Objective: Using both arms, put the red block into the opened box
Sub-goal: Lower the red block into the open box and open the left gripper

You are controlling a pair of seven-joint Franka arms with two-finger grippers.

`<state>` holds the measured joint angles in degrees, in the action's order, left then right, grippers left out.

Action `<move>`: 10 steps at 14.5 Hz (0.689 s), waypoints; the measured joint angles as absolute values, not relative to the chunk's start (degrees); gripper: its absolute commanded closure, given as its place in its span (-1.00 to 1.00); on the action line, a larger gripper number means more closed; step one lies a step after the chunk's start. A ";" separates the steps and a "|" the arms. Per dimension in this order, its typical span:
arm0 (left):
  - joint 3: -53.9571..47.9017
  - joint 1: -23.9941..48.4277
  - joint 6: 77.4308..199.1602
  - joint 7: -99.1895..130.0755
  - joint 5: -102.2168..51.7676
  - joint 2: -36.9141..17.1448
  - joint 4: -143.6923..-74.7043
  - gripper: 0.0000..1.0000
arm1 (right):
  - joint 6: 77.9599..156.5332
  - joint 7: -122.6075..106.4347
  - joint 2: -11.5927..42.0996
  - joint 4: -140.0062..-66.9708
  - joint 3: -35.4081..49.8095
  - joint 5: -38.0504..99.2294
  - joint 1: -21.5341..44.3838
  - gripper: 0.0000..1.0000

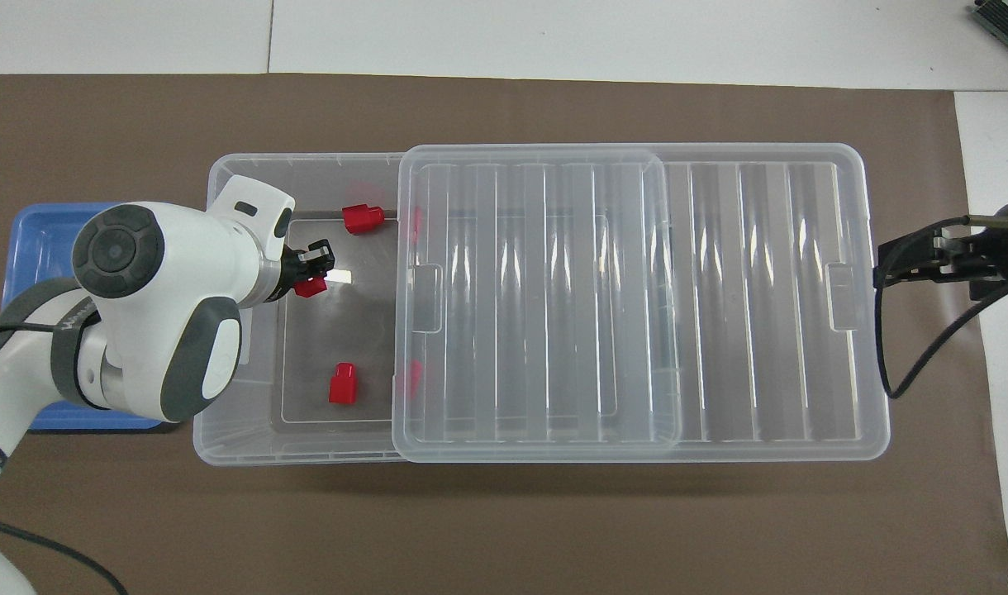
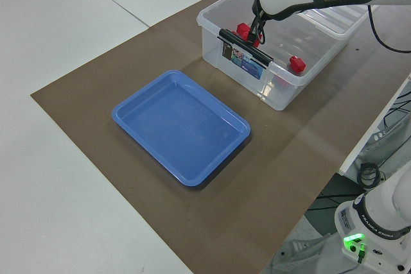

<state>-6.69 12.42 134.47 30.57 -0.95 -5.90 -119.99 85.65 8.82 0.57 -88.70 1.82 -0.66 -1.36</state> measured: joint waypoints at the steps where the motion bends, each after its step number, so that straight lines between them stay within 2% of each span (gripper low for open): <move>1: -6.68 13.00 135.49 29.86 -0.87 -6.38 -120.56 1.00 | 85.65 8.82 0.57 -88.70 1.82 -0.66 -1.36 -1.00; 10: -6.43 14.03 139.68 27.68 5.37 -10.75 -121.08 1.00 | 85.65 8.82 0.57 -88.70 1.82 -0.66 -1.36 -1.00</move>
<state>-6.43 14.03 139.68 27.68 5.37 -10.75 -121.08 85.65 8.82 0.57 -88.70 1.82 -0.66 -1.36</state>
